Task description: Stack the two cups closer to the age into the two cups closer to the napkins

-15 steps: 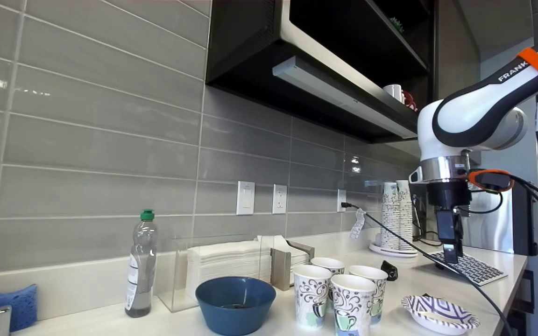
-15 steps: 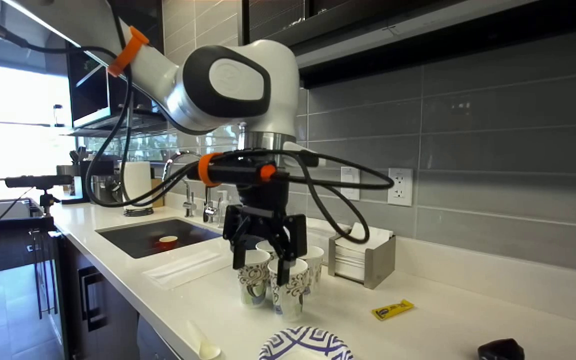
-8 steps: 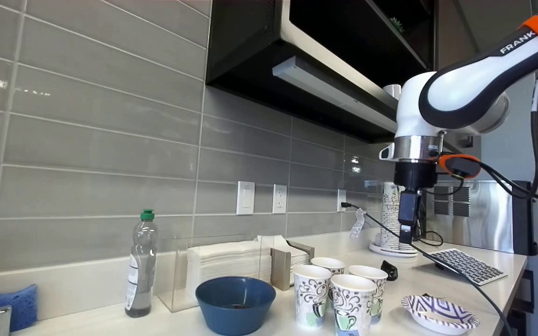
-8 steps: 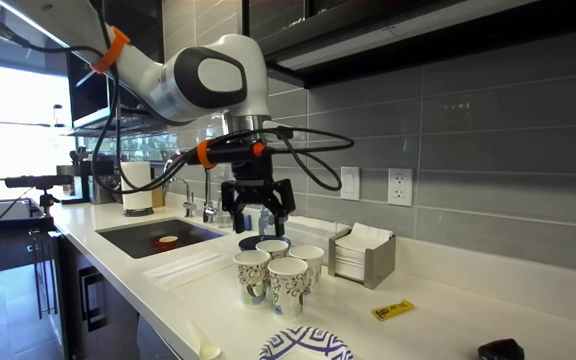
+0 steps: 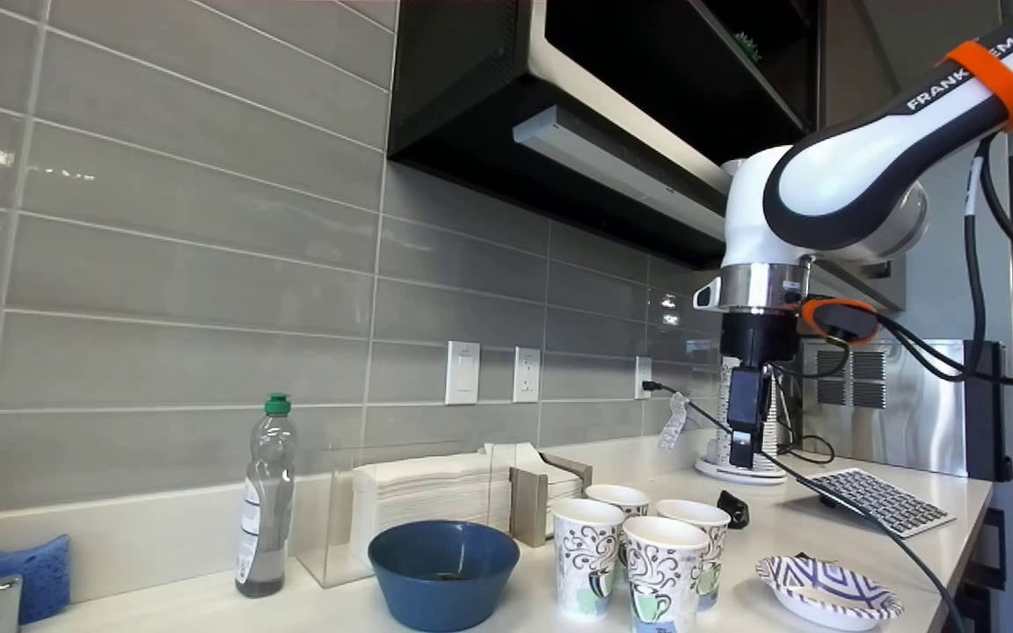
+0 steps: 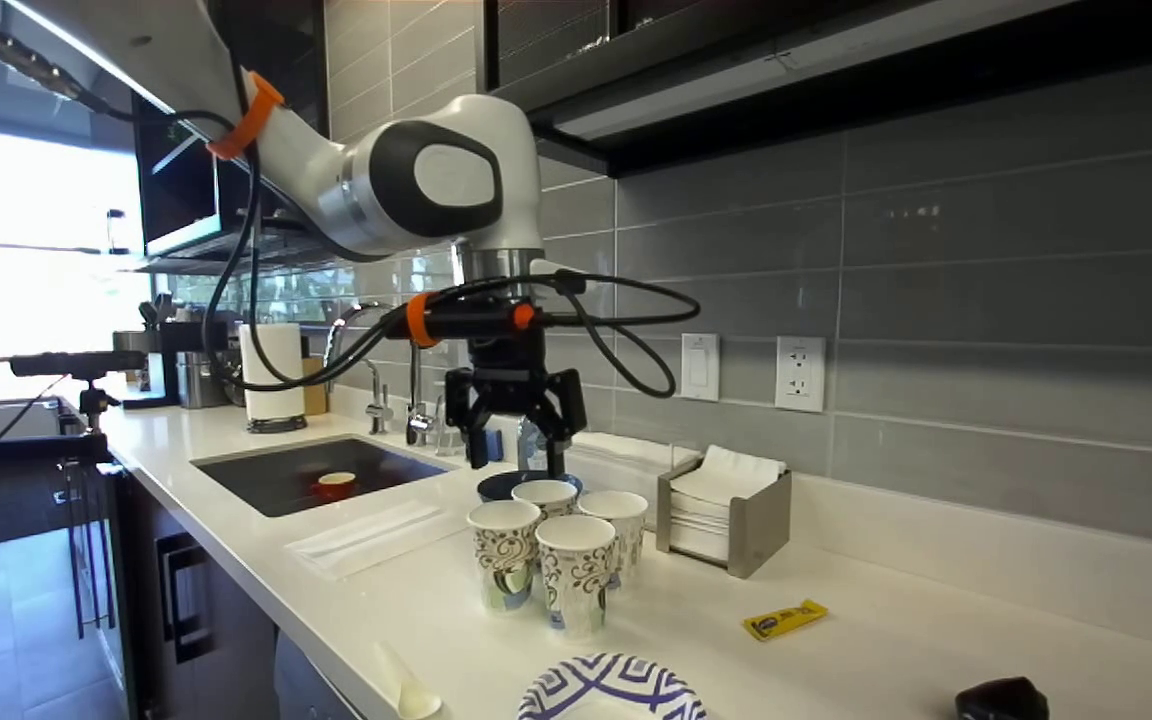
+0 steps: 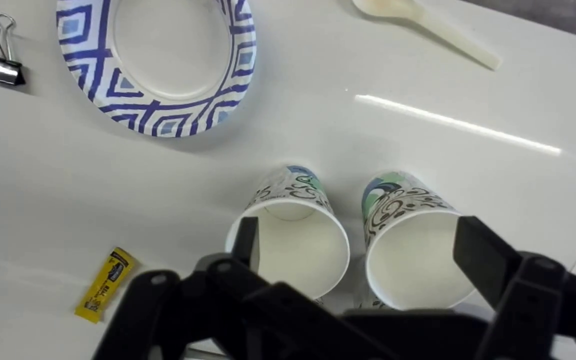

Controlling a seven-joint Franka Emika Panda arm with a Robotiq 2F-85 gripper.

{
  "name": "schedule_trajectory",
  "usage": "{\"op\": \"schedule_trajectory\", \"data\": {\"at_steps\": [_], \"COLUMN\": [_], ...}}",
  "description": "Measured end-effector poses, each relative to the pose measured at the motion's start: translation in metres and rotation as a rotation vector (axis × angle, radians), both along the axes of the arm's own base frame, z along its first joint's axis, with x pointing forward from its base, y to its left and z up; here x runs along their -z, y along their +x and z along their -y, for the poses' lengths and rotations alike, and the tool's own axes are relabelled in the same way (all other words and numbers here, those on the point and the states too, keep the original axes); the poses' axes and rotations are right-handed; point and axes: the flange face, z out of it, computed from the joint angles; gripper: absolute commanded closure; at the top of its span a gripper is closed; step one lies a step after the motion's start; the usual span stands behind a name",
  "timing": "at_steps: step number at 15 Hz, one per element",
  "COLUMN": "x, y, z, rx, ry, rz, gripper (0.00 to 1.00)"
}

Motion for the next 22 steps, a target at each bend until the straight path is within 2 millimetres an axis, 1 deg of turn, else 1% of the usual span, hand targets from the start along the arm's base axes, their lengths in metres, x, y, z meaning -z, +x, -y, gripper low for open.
{"op": "schedule_trajectory", "data": {"at_steps": [4,8,16,22], "x": [0.001,0.007,0.039,0.054], "y": [0.001,0.007,0.025,0.039], "z": [-0.003,-0.010,-0.024,-0.026], "rx": [-0.006,-0.016,0.001,-0.005], "ry": [-0.002,-0.003,0.067,0.074], "rz": [0.002,0.017,0.005,-0.001], "gripper": [0.00,0.00,0.00,0.00]}}
